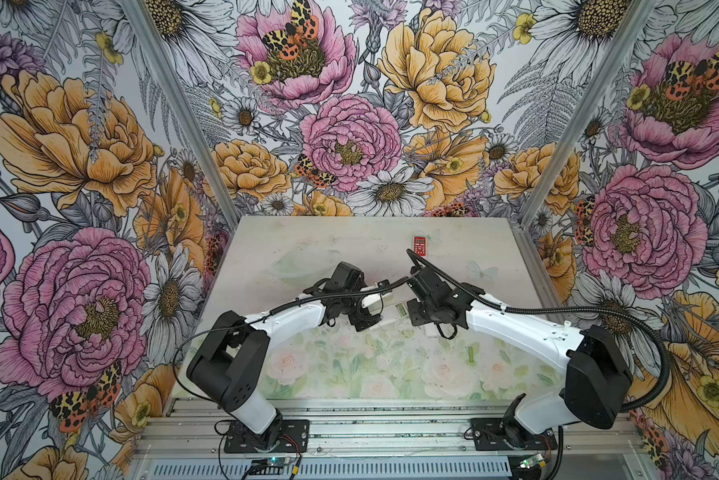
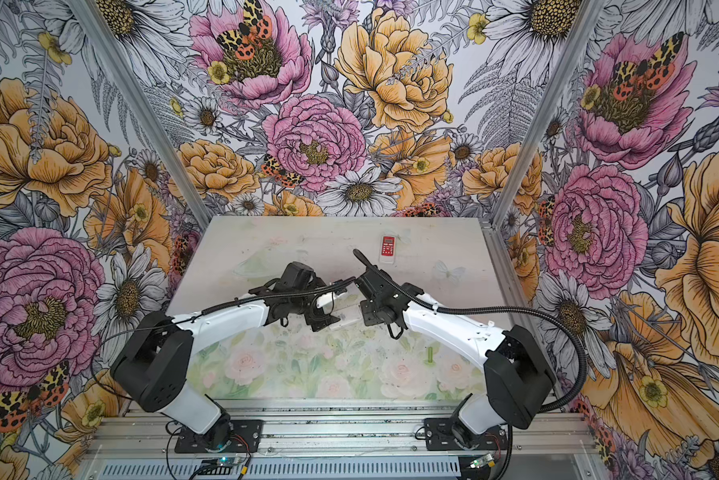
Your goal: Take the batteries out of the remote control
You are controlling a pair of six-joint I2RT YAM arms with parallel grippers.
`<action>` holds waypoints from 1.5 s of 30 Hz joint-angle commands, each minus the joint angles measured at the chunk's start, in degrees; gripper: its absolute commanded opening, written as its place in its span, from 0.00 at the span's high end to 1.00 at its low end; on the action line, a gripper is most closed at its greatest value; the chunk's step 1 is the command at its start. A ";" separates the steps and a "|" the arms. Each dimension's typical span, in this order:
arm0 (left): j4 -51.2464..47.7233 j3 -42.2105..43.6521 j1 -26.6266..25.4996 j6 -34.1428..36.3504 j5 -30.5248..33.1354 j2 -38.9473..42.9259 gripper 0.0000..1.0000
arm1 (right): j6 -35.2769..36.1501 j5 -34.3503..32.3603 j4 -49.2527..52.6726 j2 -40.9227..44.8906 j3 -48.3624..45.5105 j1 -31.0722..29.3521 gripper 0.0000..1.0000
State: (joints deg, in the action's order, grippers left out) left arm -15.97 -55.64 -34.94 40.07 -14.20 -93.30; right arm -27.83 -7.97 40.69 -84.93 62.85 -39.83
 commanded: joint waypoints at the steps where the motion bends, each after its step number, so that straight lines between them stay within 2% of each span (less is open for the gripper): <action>1: -2.50 -2.75 -1.87 3.30 1.39 -1.65 0.03 | 2.58 5.56 0.97 4.87 0.13 3.01 1.00; 5: -4.02 -5.27 -3.62 0.82 2.28 -4.37 0.03 | 3.61 7.79 5.69 7.36 0.94 6.99 1.00; 8: -7.37 -7.24 -4.15 -1.09 2.62 -6.94 0.05 | 0.96 8.95 9.52 8.35 2.00 10.40 1.00; 12: -7.65 -6.58 -3.03 -1.18 3.56 -7.60 0.08 | -2.74 5.32 13.13 9.39 2.34 11.19 1.00; 17: -10.67 -7.78 -3.00 -0.72 4.11 -9.13 0.24 | -7.83 -4.68 23.98 10.90 4.45 13.15 1.00; 20: -14.00 -8.61 -4.24 -0.11 5.98 -10.48 0.28 | -11.06 -12.82 31.74 12.12 4.14 14.40 1.00; 22: -13.87 -8.63 -4.78 0.02 7.28 -12.57 0.29 | -14.48 -16.63 35.01 12.93 2.43 17.50 1.00; 27: -13.92 -9.99 -5.02 -0.08 8.75 -14.47 0.40 | -17.88 -19.60 35.94 13.76 -1.65 22.37 1.00; 32: -13.80 -10.28 -5.07 0.09 9.63 -15.03 0.44 | -19.69 -20.39 36.31 15.39 -4.78 23.76 1.00; 36: -13.22 -10.16 -4.89 0.27 9.79 -14.85 0.47 | -19.74 -15.96 34.37 15.28 -8.25 24.01 1.00; 45: -12.56 -11.44 -4.40 0.43 10.01 -15.78 0.56 | -21.21 -11.05 29.38 16.80 -12.14 24.06 1.00</action>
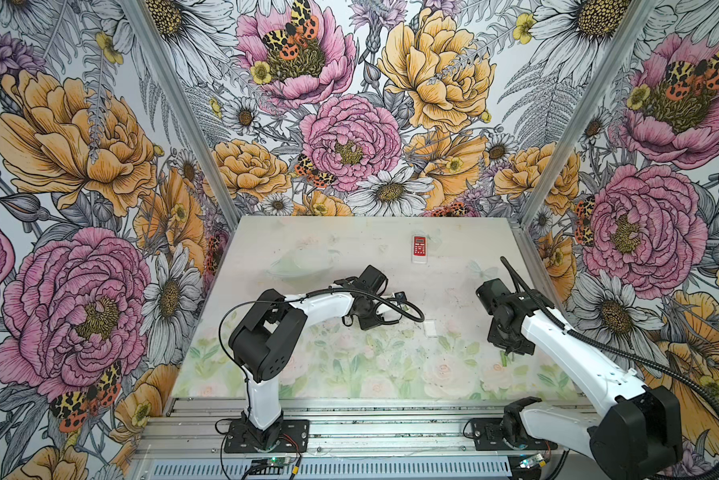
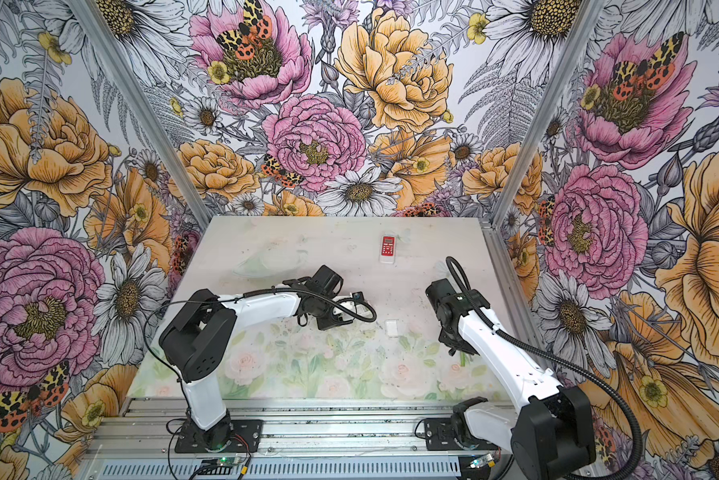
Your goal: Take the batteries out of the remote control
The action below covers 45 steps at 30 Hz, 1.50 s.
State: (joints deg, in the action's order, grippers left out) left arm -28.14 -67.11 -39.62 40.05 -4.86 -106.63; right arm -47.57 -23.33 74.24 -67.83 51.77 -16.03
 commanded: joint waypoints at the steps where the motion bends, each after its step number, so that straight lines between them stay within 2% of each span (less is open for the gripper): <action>1: -0.33 0.13 0.23 0.61 0.70 -2.44 0.57 | -1.51 4.43 -4.21 -0.07 -0.92 0.22 1.00; 20: 1.48 2.60 1.22 0.82 1.00 -0.67 0.61 | -1.23 10.76 -1.70 -0.60 5.61 -1.02 1.00; 26: 1.63 3.19 1.30 0.99 0.87 -0.47 0.67 | -1.08 10.91 -0.69 -0.49 10.43 -0.88 1.00; 28: 1.83 3.47 1.25 1.25 0.87 -0.37 0.69 | 0.04 14.39 -4.29 -0.08 12.00 -1.31 1.00; 31: 2.04 3.76 1.27 1.52 1.02 -0.44 0.72 | 0.10 25.99 -16.58 0.81 11.24 -1.62 1.00; 33: 2.08 3.75 1.21 1.78 1.06 -0.65 0.75 | -0.84 32.26 -22.42 -1.53 11.33 -2.22 1.00; 36: 2.09 4.17 1.07 1.78 1.38 -0.69 0.76 | 1.07 33.13 -24.31 -6.12 15.28 -5.35 1.00; 41: 2.04 5.15 0.50 1.96 2.55 -0.66 0.76 | 1.66 36.64 -25.37 -9.54 17.73 -6.98 1.00; 45: 2.68 5.42 0.35 1.78 3.85 -0.75 0.65 | 1.63 39.11 -26.50 -9.70 17.14 -7.26 1.00</action>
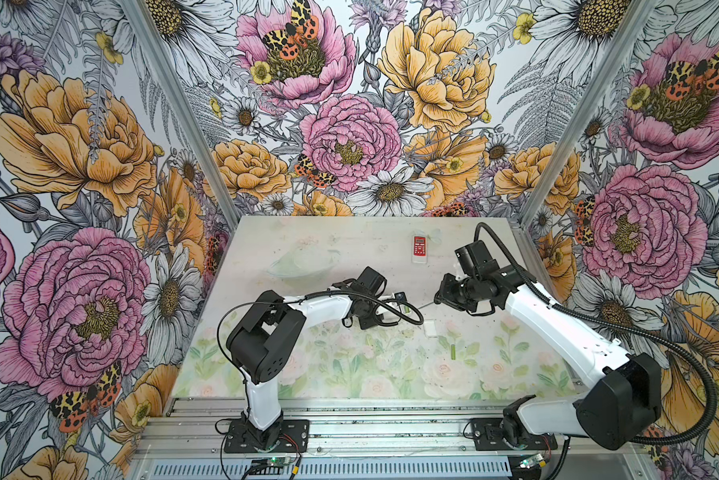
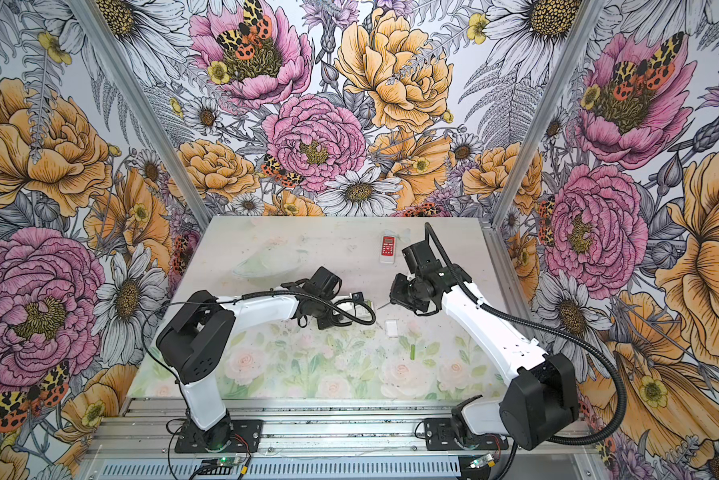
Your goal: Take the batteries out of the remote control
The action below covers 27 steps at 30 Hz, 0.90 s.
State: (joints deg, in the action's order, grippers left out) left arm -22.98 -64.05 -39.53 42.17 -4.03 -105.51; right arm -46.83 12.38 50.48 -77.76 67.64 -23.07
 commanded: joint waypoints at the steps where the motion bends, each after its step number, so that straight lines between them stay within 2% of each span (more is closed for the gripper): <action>1: -2.39 2.33 0.28 -0.34 3.21 -1.88 0.59 | 0.95 3.70 -2.69 -0.22 1.36 -0.25 1.00; 3: -1.81 2.37 0.28 -0.33 3.42 -1.76 0.46 | 0.94 3.29 -2.67 -0.85 1.51 -0.45 1.00; 7: -1.36 2.00 0.61 0.29 3.38 -1.84 0.28 | 0.69 1.49 -1.70 -2.26 2.32 -0.62 1.00; 13: -1.45 0.15 0.39 0.89 4.64 -2.22 0.21 | 0.86 0.34 -0.83 -4.13 2.80 -1.28 1.00; 15: -1.34 0.07 -0.46 0.70 5.73 -1.98 0.13 | 1.01 0.19 -0.82 -4.71 2.86 -1.79 1.00; 16: -1.29 -0.14 -0.71 0.14 5.62 -1.90 0.03 | 1.11 -0.09 -0.69 -5.01 2.76 -2.01 1.00; 17: -1.33 -0.50 -1.38 -0.72 5.40 -1.97 0.01 | 0.84 -0.75 -0.54 -5.21 2.57 -2.07 1.00; 21: -0.78 -1.37 -3.97 -3.44 5.67 -2.10 0.01 | 0.33 -2.75 -0.58 -5.04 2.41 -2.09 1.00; 23: 0.62 -1.30 -4.92 -3.20 8.44 -3.37 0.01 | 0.50 -2.55 -0.60 -5.30 2.67 -2.12 1.00; 25: 1.83 -2.21 -4.82 -2.63 11.35 -4.40 0.01 | 0.97 -1.50 -0.69 -5.81 2.97 -2.28 1.00; 27: 2.37 -3.15 -3.57 -2.62 11.13 -3.92 0.01 | 1.17 -1.59 -0.73 -5.84 3.12 -2.48 1.00</action>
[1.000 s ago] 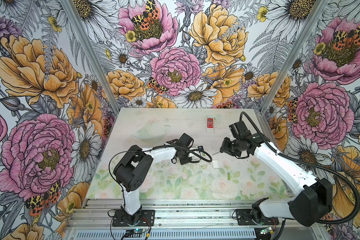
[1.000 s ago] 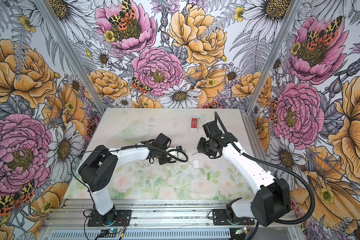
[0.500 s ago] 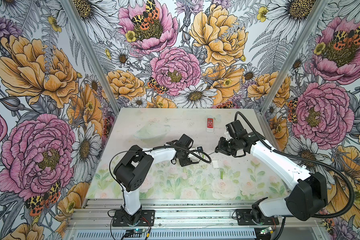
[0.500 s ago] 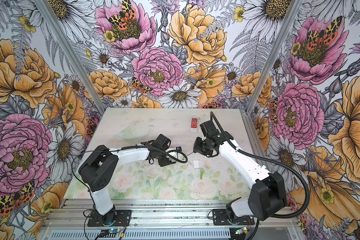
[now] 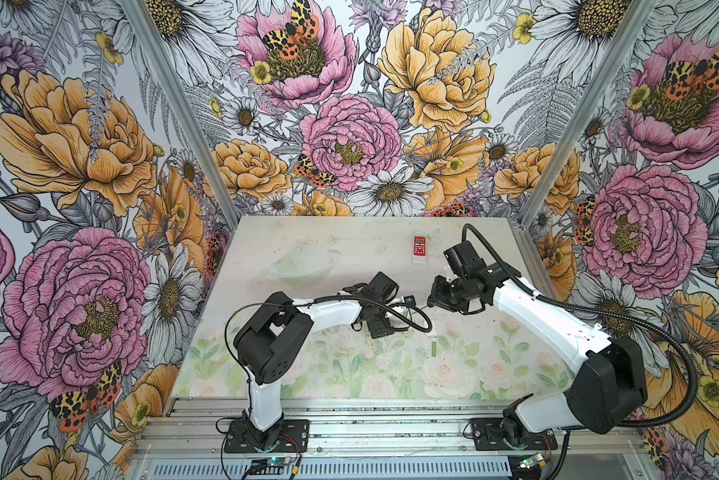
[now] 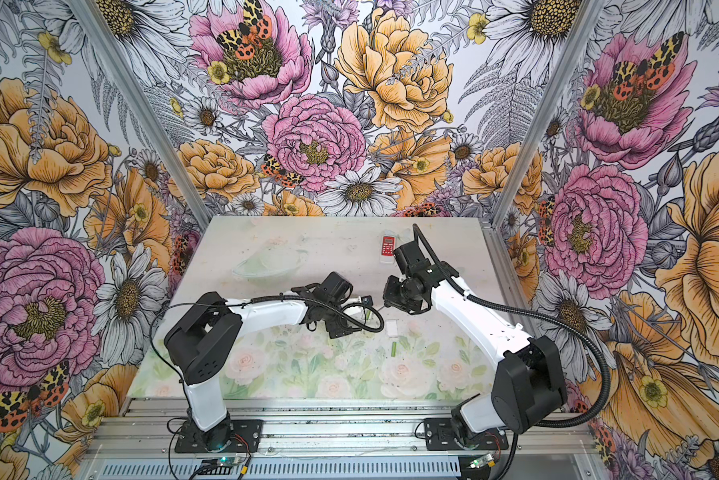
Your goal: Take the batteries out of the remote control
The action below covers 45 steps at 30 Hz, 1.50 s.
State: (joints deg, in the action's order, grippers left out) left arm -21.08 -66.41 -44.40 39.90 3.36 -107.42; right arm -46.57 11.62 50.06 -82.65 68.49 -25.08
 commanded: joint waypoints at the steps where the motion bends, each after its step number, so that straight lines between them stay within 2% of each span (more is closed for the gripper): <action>1: 1.11 -0.90 2.14 0.04 3.00 -1.54 0.01 | 0.73 -1.19 -0.39 -0.85 2.09 -0.33 1.00; 7: -0.58 -1.30 4.14 8.77 -3.35 -2.65 0.01 | 0.57 -1.24 -0.49 -0.67 1.72 -0.06 1.00; 11: -0.97 -3.04 5.44 9.63 -3.43 -4.09 0.01 | 0.81 -1.07 -0.49 -0.36 1.56 0.13 1.00; 14: -2.37 -5.20 4.96 10.02 -6.14 -4.38 0.01 | 1.18 -1.07 -0.49 -0.31 1.38 0.49 1.00; 19: -3.08 -7.54 1.42 6.03 -8.28 -5.45 0.01 | 1.43 -0.77 -0.49 0.93 0.35 2.90 1.00; 22: -2.01 -9.70 -0.68 2.89 -5.16 -8.04 0.01 | 2.08 -0.14 -0.41 1.87 -0.41 4.47 1.00; 27: -0.63 -15.44 0.40 -2.30 3.42 -13.31 0.01 | 2.57 0.51 -0.50 2.98 -1.46 5.58 1.00; 32: -1.63 -16.91 2.88 -3.94 4.41 -13.23 0.01 | 2.58 0.53 -0.49 3.63 -2.19 5.63 1.00; 35: -3.58 -15.19 4.01 -4.85 0.63 -10.68 0.01 | 2.64 0.64 -0.56 3.97 -2.46 5.71 1.00; 39: -4.54 -7.62 3.37 -4.83 -2.49 -3.96 0.01 | 2.73 0.34 -0.50 4.33 -2.41 5.91 1.00; 45: -9.99 -3.17 4.59 -11.14 -5.25 1.37 0.01 | 3.16 0.43 -0.49 3.03 -1.33 6.03 1.00</action>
State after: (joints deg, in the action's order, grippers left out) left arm -27.79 -70.37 -40.64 32.95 0.95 -108.22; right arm -44.71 11.86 50.06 -80.31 66.06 -19.40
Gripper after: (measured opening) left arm 0.989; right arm 0.234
